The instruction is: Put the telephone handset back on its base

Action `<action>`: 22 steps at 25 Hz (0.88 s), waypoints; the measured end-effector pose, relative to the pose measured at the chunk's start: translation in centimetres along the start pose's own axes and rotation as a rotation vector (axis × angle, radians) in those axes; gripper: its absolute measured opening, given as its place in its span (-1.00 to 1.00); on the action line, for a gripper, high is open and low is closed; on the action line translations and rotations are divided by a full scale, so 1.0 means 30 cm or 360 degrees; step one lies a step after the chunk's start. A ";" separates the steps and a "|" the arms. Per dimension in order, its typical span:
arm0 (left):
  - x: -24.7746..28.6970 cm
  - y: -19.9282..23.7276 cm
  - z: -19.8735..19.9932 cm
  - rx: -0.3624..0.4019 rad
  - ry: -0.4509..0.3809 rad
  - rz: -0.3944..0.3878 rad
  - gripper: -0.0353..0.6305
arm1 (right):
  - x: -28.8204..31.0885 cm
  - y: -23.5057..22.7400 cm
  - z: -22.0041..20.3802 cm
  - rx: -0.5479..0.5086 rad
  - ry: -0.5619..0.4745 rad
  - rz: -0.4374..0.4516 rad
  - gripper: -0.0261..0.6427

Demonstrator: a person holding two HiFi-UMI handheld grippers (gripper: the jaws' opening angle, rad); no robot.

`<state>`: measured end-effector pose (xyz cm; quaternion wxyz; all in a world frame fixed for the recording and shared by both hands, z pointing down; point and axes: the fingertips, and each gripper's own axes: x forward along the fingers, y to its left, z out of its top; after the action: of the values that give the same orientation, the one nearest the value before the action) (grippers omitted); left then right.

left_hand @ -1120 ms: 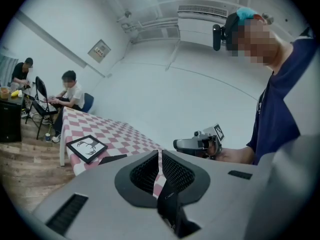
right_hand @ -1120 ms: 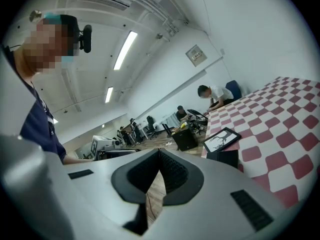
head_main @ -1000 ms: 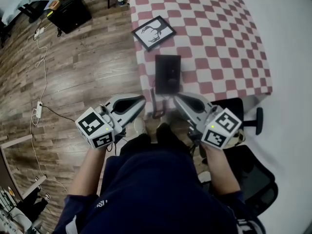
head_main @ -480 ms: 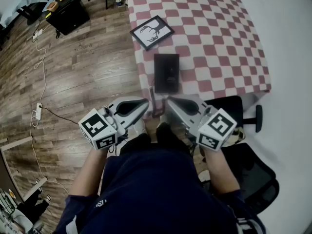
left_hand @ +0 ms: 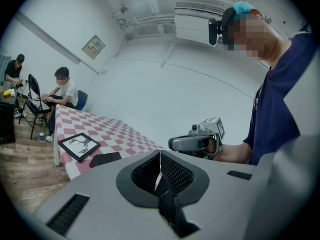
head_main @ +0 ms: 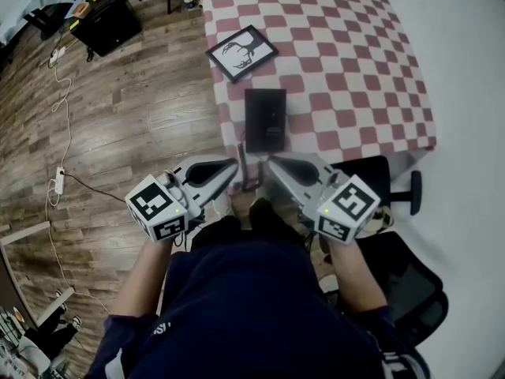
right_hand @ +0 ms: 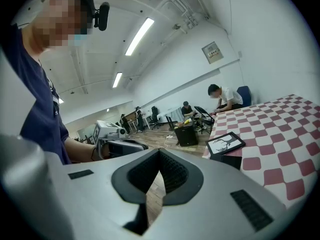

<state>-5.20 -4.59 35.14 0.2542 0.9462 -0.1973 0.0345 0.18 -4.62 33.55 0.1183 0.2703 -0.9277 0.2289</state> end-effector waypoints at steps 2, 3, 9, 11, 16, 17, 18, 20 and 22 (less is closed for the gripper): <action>0.010 0.001 0.000 -0.0001 0.0001 -0.0002 -0.79 | -0.005 -0.010 -0.004 -0.0002 0.0006 -0.0006 -0.88; 0.015 0.001 -0.001 -0.0002 0.0002 -0.0003 -0.79 | -0.008 -0.014 -0.006 -0.0002 0.0009 -0.0010 -0.88; 0.032 0.007 -0.001 -0.0008 0.0016 -0.0002 -0.79 | -0.026 -0.042 -0.016 0.0006 0.0025 -0.0034 -0.88; 0.040 0.010 0.002 -0.0008 0.0018 0.0000 -0.79 | -0.031 -0.052 -0.020 0.0011 0.0030 -0.0037 -0.88; 0.055 0.009 0.009 0.0002 0.0016 -0.0003 -0.79 | -0.039 -0.063 -0.026 0.0011 0.0037 -0.0037 -0.88; 0.057 0.009 0.010 0.0003 0.0015 -0.0003 -0.79 | -0.039 -0.064 -0.027 0.0010 0.0040 -0.0036 -0.88; 0.058 0.009 0.011 0.0003 0.0016 -0.0002 -0.79 | -0.040 -0.066 -0.027 0.0008 0.0044 -0.0034 -0.88; 0.061 0.010 0.016 0.0006 0.0016 0.0000 -0.79 | -0.040 -0.069 -0.026 0.0005 0.0051 -0.0031 -0.88; 0.062 0.014 0.022 0.0009 0.0015 0.0006 -0.79 | -0.039 -0.072 -0.023 0.0000 0.0057 -0.0029 -0.88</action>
<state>-3.67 -5.91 35.06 0.2524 0.9463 -0.1979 0.0401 2.41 -5.37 34.51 0.1371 0.2746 -0.9229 0.2326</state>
